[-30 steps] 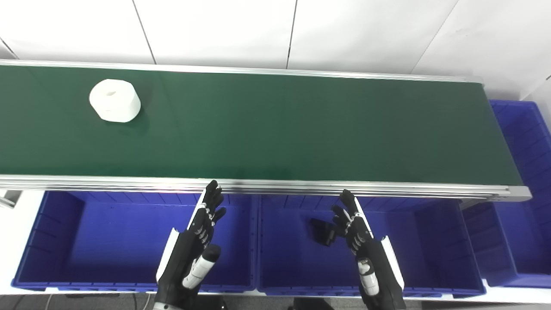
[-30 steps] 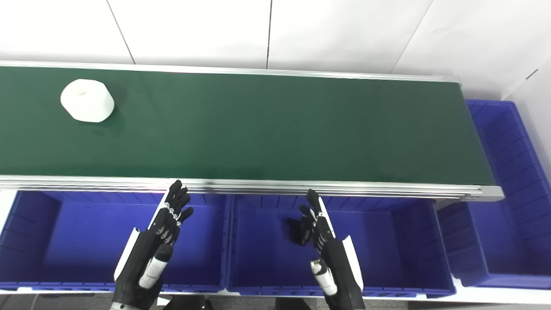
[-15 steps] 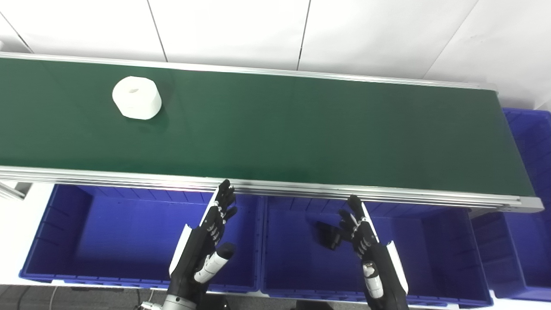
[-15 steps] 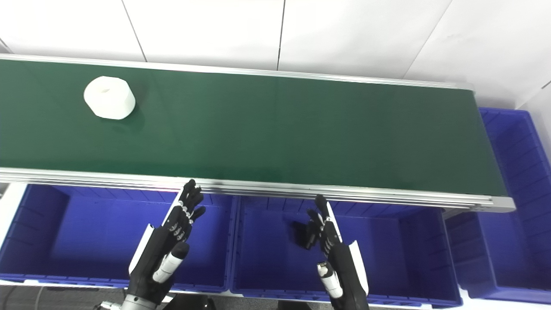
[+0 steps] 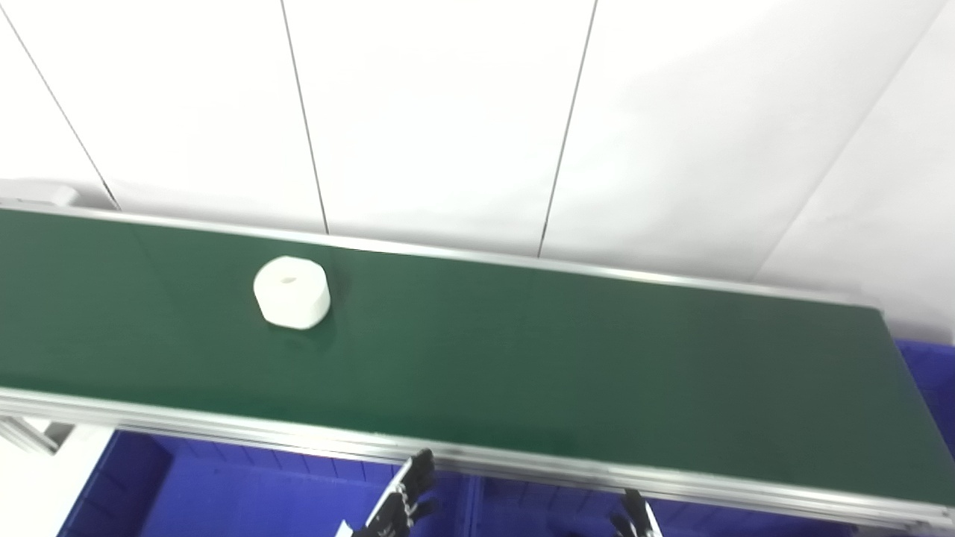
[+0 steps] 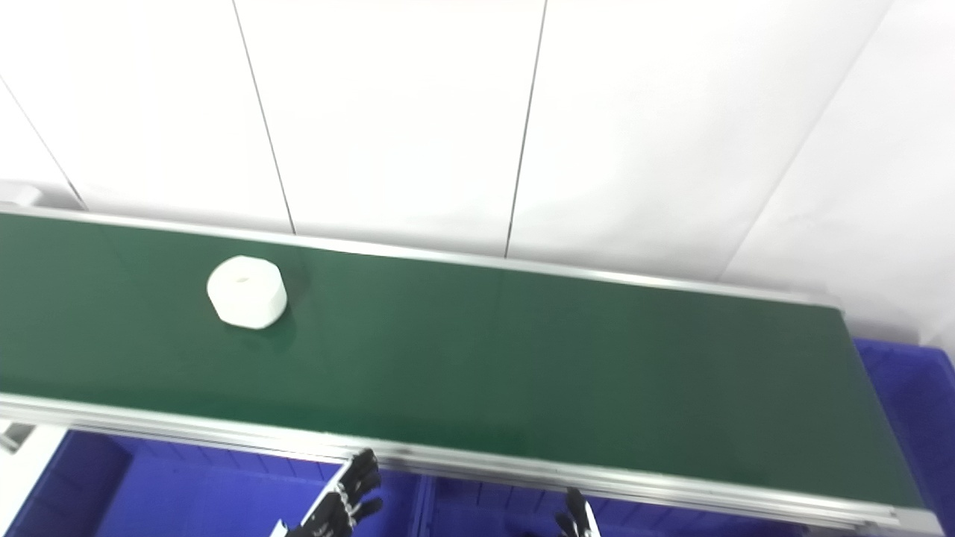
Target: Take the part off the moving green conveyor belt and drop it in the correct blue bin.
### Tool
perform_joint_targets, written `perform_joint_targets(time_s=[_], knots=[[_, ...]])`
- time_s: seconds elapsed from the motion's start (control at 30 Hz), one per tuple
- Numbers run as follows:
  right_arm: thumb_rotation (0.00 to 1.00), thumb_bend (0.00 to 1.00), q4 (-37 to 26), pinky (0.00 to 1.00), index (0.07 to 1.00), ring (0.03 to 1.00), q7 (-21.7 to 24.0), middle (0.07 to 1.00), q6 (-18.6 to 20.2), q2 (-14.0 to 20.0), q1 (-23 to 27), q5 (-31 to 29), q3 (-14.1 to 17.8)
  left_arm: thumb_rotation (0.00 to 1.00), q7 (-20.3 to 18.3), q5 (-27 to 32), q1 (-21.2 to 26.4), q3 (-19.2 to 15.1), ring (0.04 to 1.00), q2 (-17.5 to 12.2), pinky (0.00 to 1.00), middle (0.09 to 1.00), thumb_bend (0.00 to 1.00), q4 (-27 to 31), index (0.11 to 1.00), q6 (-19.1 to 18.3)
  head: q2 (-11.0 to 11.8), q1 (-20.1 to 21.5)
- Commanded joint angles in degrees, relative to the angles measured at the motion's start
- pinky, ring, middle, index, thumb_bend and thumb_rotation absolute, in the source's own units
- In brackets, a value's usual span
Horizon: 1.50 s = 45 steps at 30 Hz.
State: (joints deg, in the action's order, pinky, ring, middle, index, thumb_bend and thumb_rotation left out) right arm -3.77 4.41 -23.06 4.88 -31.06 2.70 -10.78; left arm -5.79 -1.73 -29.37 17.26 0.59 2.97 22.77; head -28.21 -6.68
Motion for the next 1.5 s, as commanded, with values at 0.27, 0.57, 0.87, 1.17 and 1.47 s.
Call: perform_joint_targets(time_s=[0.27, 0.57, 0.87, 1.17, 1.47], knots=[[1.00, 0.97, -1.6, 0.99, 1.000, 0.987, 0.8, 1.000, -1.8, 0.7, -0.2, -2.1, 0.9, 0.77, 0.2, -0.5, -0.6, 0.9, 0.932, 1.3, 0.86, 0.945, 0.94, 1.4, 0.908, 3.1, -0.7, -2.8], [1.00, 0.94, -1.8, 1.00, 1.000, 0.992, 1.6, 1.000, -2.0, 0.7, 0.3, -3.1, 0.8, 0.71, 1.4, -3.9, -0.1, 1.2, 0.894, -0.6, 0.76, 0.919, 0.93, 10.5, 0.890, 4.2, -1.7, -4.9], [1.00, 0.93, -2.6, 1.00, 1.000, 0.993, 1.5, 1.000, -1.3, -0.2, 0.4, -2.9, 0.4, 0.56, 1.2, -10.3, 9.5, -3.0, 0.855, -7.1, 0.68, 0.894, 1.00, 26.5, 0.851, 2.1, -2.4, -4.0], [1.00, 0.93, -3.0, 1.00, 1.000, 0.990, 1.5, 1.000, -0.9, -0.9, 0.4, -3.3, 0.1, 0.48, -3.0, -12.8, 24.2, -12.0, 0.899, -13.9, 0.72, 0.937, 1.00, 27.8, 0.883, -7.7, -2.7, -3.4], [1.00, 0.92, -3.1, 0.99, 1.000, 0.990, 1.8, 1.000, -0.9, -1.2, 0.5, -3.7, -0.4, 0.30, -11.3, -23.0, 37.9, -14.5, 0.922, -25.4, 0.76, 0.944, 1.00, 24.0, 0.901, -15.2, -2.8, -3.0]])
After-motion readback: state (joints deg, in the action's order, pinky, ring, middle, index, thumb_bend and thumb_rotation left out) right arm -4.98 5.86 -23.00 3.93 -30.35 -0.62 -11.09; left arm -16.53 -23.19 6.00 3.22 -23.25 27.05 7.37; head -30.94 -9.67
